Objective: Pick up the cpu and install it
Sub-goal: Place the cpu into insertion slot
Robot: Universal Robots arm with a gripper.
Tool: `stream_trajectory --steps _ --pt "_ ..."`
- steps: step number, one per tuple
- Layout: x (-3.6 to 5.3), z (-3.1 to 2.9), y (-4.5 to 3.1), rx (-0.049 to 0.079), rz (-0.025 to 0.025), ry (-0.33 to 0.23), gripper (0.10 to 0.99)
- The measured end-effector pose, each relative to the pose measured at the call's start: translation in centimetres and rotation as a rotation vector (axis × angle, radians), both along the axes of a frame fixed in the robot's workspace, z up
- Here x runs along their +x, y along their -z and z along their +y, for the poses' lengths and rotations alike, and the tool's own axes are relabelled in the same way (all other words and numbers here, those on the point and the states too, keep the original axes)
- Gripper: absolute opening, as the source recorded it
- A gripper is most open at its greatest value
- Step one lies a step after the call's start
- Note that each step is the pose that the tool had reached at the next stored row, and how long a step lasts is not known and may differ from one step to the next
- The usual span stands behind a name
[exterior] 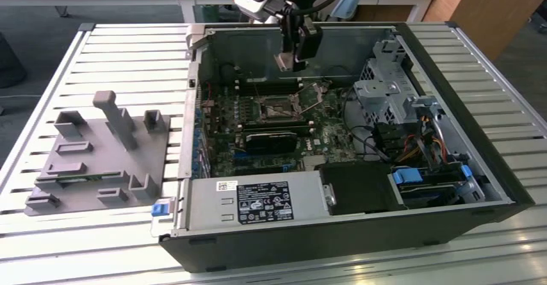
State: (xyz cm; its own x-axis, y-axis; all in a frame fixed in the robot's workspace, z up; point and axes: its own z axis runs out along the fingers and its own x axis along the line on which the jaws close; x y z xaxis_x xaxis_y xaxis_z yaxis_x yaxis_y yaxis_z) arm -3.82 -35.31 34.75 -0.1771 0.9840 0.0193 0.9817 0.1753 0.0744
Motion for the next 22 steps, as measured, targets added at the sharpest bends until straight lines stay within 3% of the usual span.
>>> stream_trajectory --steps 9,22 --pt "0.0 0.05 0.66 0.0 0.0001 0.004 0.533" --pt "0.0 0.09 1.14 -0.001 0.0001 0.127 0.533"
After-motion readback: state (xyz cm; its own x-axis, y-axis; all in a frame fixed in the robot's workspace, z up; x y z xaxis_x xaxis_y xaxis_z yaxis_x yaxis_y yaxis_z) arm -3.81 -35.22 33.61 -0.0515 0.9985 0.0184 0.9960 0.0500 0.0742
